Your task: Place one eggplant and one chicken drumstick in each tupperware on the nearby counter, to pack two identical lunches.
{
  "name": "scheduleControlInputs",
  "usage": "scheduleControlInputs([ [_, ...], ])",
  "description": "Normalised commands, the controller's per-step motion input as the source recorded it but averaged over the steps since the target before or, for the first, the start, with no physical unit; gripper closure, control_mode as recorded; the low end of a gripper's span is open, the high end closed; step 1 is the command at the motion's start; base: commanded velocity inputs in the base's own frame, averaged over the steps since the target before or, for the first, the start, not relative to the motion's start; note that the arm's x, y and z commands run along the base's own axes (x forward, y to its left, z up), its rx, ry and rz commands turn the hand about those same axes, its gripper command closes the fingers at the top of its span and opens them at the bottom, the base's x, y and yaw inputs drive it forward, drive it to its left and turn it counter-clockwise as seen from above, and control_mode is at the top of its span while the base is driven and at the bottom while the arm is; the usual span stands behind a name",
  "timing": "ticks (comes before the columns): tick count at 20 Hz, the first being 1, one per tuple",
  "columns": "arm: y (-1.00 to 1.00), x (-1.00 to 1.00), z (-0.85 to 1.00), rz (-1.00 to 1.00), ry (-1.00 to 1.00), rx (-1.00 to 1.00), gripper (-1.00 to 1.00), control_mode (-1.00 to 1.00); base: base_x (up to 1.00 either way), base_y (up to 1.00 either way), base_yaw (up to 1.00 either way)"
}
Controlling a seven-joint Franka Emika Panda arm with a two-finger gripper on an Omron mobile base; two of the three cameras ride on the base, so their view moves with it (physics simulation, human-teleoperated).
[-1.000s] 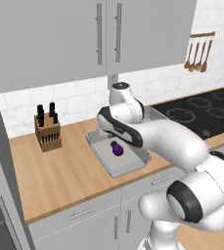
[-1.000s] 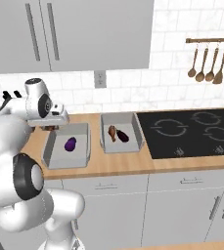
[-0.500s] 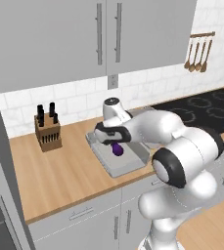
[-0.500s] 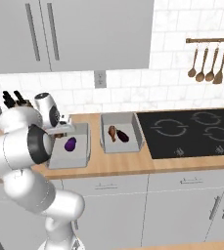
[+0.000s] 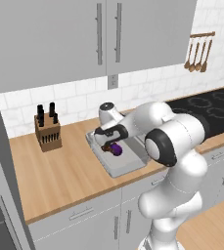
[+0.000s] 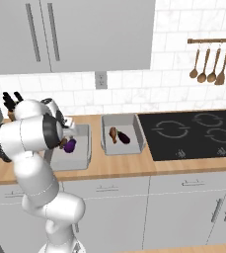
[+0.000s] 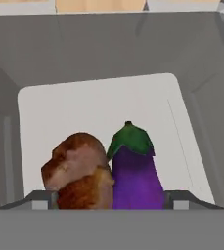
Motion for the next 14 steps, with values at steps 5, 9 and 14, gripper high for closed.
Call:
scheduleControlInputs([
  [5, -0.06, -0.52, 0.29, -0.15, 0.01, 0.06, -1.00, -1.00, 0.00, 0.00, 0.00],
  [9, -0.46, -1.00, 0.66, -0.08, -0.20, 0.20, -1.00, -1.00, 0.00, 0.00, 0.00],
  [14, -0.82, -1.00, 0.64, 0.00, -0.51, 0.16, -1.00, -1.00, 0.00, 0.00, 0.00],
])
